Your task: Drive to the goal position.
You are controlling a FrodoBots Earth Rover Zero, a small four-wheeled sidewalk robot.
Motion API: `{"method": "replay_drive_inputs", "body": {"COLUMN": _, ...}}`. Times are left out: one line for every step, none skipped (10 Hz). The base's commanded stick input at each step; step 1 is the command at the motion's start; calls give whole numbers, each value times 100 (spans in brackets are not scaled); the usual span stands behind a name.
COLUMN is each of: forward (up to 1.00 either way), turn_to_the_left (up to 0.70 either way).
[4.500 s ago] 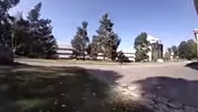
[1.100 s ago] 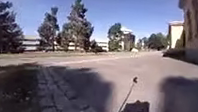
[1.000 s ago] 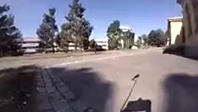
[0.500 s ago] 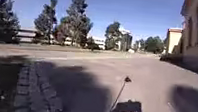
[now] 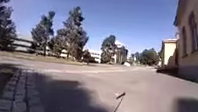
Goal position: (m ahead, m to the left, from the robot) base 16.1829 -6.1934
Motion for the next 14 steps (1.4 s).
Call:
{"method": "replay_drive_inputs", "body": {"forward": 70, "turn_to_the_left": -14}}
{"method": "replay_drive_inputs", "body": {"forward": 70, "turn_to_the_left": -14}}
{"method": "replay_drive_inputs", "body": {"forward": 70, "turn_to_the_left": -14}}
{"method": "replay_drive_inputs", "body": {"forward": 70, "turn_to_the_left": -14}}
{"method": "replay_drive_inputs", "body": {"forward": 70, "turn_to_the_left": -14}}
{"method": "replay_drive_inputs", "body": {"forward": 70, "turn_to_the_left": -14}}
{"method": "replay_drive_inputs", "body": {"forward": 70, "turn_to_the_left": -14}}
{"method": "replay_drive_inputs", "body": {"forward": 70, "turn_to_the_left": -14}}
{"method": "replay_drive_inputs", "body": {"forward": 70, "turn_to_the_left": -14}}
{"method": "replay_drive_inputs", "body": {"forward": 70, "turn_to_the_left": -14}}
{"method": "replay_drive_inputs", "body": {"forward": 70, "turn_to_the_left": -14}}
{"method": "replay_drive_inputs", "body": {"forward": 70, "turn_to_the_left": -14}}
{"method": "replay_drive_inputs", "body": {"forward": 70, "turn_to_the_left": -14}}
{"method": "replay_drive_inputs", "body": {"forward": 70, "turn_to_the_left": -14}}
